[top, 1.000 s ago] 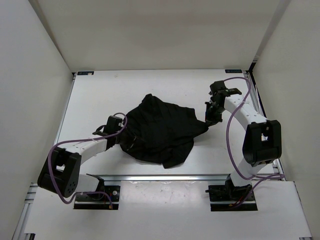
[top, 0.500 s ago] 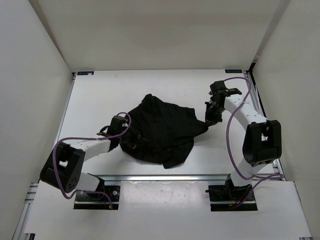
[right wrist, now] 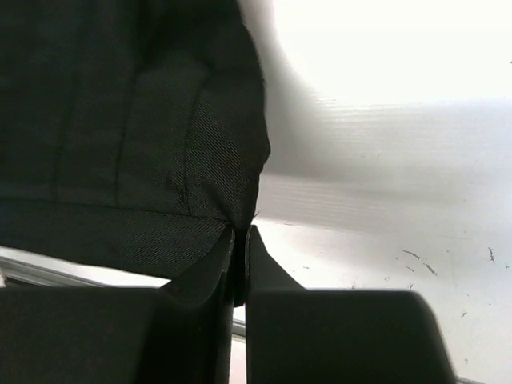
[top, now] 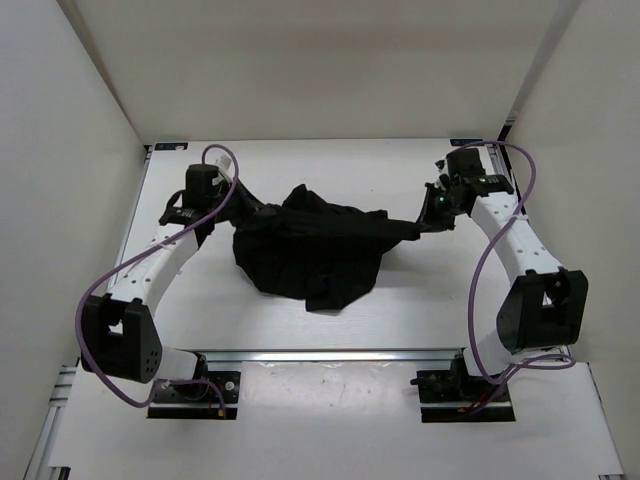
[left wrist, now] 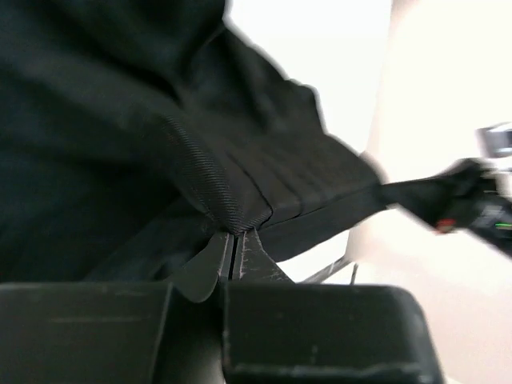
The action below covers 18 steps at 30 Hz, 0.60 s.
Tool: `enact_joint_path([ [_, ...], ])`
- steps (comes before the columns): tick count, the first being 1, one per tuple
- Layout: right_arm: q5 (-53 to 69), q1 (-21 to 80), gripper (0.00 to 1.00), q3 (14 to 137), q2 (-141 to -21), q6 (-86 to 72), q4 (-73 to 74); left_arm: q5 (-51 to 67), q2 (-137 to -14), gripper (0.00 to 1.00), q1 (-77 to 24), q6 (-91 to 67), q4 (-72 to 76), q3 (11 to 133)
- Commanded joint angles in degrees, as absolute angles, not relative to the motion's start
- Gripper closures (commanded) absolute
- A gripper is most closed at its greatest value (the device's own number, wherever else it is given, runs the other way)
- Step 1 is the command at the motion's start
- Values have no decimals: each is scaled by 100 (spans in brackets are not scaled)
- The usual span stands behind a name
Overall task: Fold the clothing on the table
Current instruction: Flatten the skirt out
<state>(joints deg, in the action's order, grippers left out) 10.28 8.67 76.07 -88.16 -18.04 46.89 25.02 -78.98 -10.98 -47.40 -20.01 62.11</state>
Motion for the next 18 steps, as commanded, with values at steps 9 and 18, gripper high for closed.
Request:
enact_joint_path([
  [9,246,1140,100,6550,-7509,-1537,5159,3064,-7216,100,-923,-3306,-3066,4862],
  [18,439,1934,100,6328,-6802,-1821,5336,3332,-6353,100,-1256,-3156,-3400,4683],
])
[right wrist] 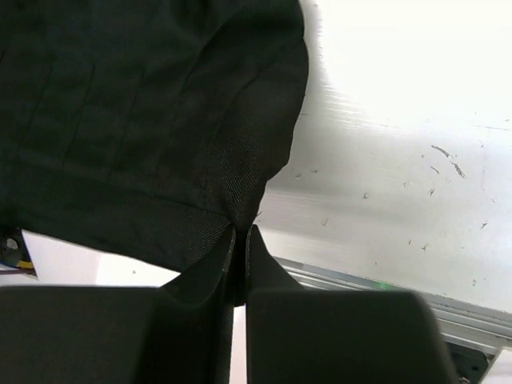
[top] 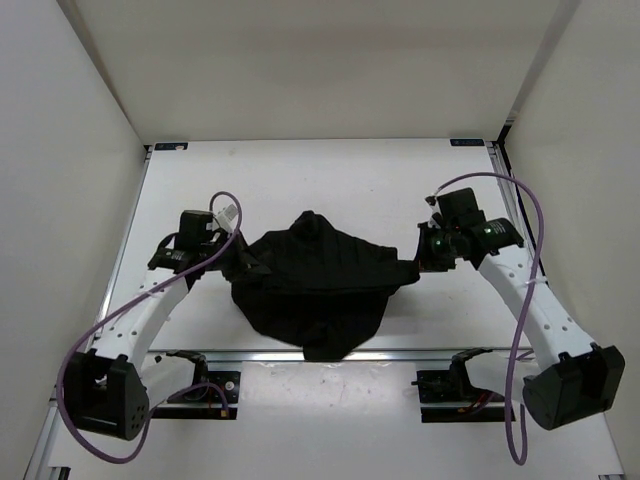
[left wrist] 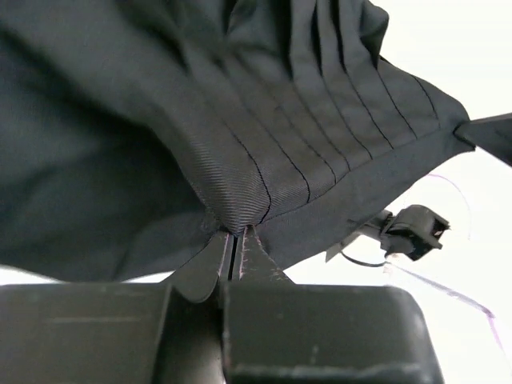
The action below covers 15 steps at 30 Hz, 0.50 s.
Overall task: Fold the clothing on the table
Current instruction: Flatten the skirt out
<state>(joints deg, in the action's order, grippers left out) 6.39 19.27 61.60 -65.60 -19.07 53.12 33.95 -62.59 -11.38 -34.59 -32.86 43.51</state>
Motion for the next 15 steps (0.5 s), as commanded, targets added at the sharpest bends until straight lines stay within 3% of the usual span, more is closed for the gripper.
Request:
enact_joint_path([
  [1,509,1768,100,6424,-7064,-1715,5300,3105,-6476,100,-1379,-3042,-3471,4806],
  [5,694,1328,100,7153,-8258,-1398,4809,2945,-7931,100,-1293,-2708,-3340,5614],
  [8,589,1029,100,9001,-9382,-1135,4702,2996,-9399,100,-1187,-2392,-3768,7361],
  [10,195,923,100,10257,-9904,-1099,4886,3225,-10166,100,-1046,-2504,-3727,9298],
  [13,-252,783,100,12079,-10336,-1142,4957,3462,-10389,100,-870,-2977,-3175,11122],
  [15,-263,686,100,12533,-10162,-1239,4774,3987,-10118,100,-398,-3592,-2210,11075],
])
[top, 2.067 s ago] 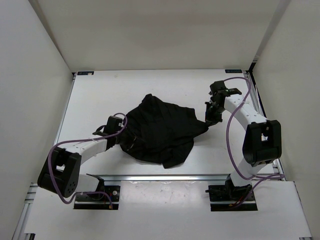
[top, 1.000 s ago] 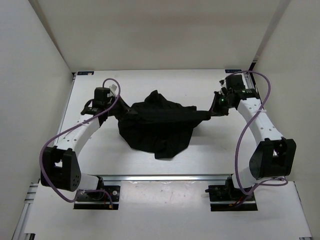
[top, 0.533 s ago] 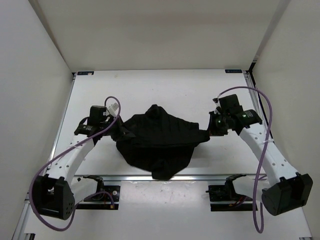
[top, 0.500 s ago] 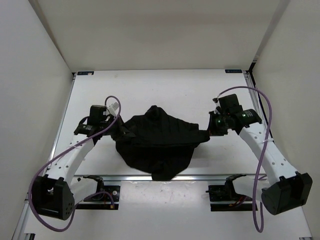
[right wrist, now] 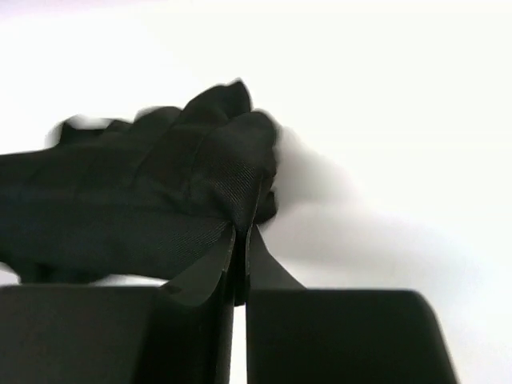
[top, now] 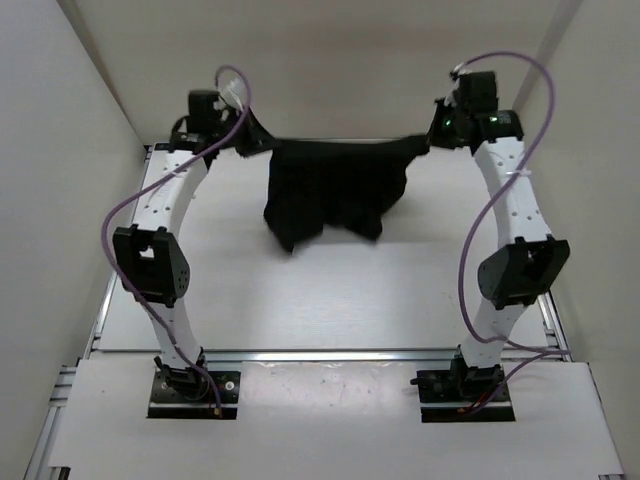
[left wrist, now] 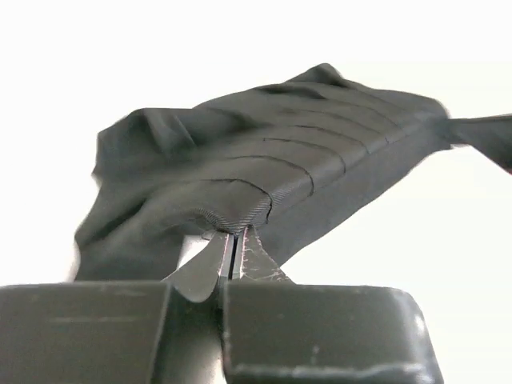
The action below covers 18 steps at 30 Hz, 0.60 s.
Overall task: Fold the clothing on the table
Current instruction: Flatten the skirt out
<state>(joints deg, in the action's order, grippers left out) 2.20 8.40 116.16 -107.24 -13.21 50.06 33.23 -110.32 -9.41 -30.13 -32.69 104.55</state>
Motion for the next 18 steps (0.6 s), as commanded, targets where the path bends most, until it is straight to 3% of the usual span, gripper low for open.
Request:
enact_joint_path([
  [1,-359,668,100,12368,-9995,-1239,4555,4269,-9951,100,-256,-3925,-1954,10839],
  [4,-737,896,100,10972,-8837,-1011,3563,4545,-9468,100,420,-4027,-1590,10031],
  [7,-300,705,100,9881,-8333,-1247,3620,4438,-8993,100,509,-3622,-1995,8985],
  [18,1720,941,99,5531,-6918,-1713,4656,3673,-6770,100,-659,-3383,-2531,3740],
])
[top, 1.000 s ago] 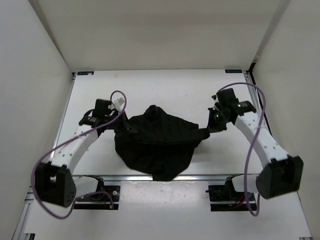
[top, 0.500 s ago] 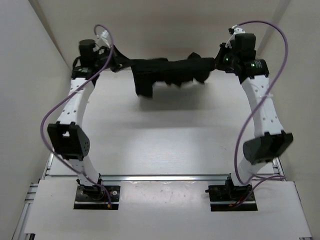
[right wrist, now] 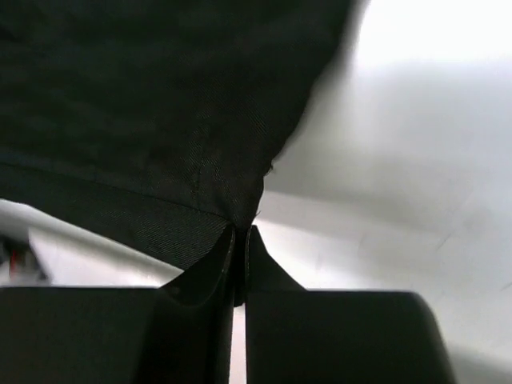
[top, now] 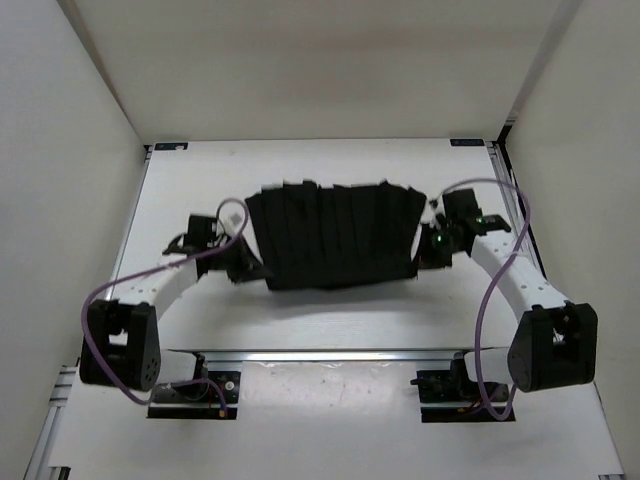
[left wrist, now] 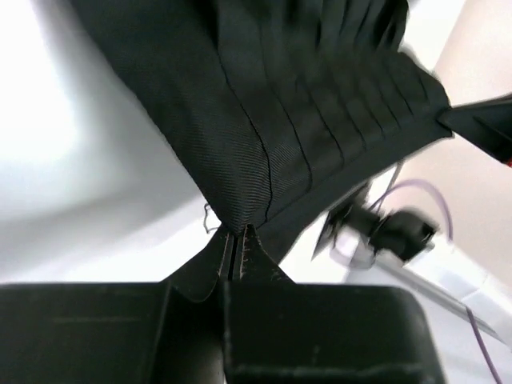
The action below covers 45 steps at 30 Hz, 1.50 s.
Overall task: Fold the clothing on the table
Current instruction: Flatten the skirt out, then fold the skirt
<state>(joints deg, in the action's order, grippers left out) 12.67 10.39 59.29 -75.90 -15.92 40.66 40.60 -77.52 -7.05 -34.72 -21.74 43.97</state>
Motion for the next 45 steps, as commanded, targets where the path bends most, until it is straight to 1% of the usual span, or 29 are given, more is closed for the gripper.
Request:
enact_joint_path([
  [1,1888,906,100,5311,-6821,-1766,4867,3778,-6628,100,-616,-3514,-2575,3379],
  [4,1889,1063,100,5098,-6575,-1793,5289,3788,-6144,100,-501,-3674,-2680,3024],
  [7,2100,879,100,5089,-6749,-1697,5388,3744,-6301,100,-457,-3551,-2725,3277],
  [10,2040,1002,100,5220,-6847,-1644,5537,3762,-6302,100,-501,-3542,-2812,3410],
  [17,2197,1204,100,5107,-6978,-1661,5572,3858,-6126,100,-501,-3630,-2813,3112],
  [20,2268,1380,100,5063,-6856,-1600,5809,4182,-5933,100,-510,-3551,-2778,3024],
  [25,2487,2099,100,5045,-6172,-1845,6415,5324,-5494,100,-563,-3446,-2365,3006],
  [28,2496,2224,100,5368,-5784,-2275,6600,5449,-5405,100,-527,-3288,-2539,3172],
  [30,2601,2013,100,5641,-5739,-2233,6671,5370,-5658,100,-615,-3339,-2549,3522],
  [32,2680,1488,100,5905,-6010,-2005,6627,5117,-5948,100,-580,-3568,-2487,3883],
  [34,2751,1101,100,6099,-6317,-1820,6373,4774,-6300,100,-484,-3761,-2479,4383],
  [39,2470,380,99,6152,-7345,-1854,5267,3913,-7372,100,-53,-4473,-2137,4833],
  [41,2513,247,100,6284,-7784,-1872,4914,3684,-7820,100,-105,-4762,-1690,4948],
  [45,2329,176,100,6977,-8760,-1924,4167,3183,-8962,100,-413,-4956,-1267,5414],
])
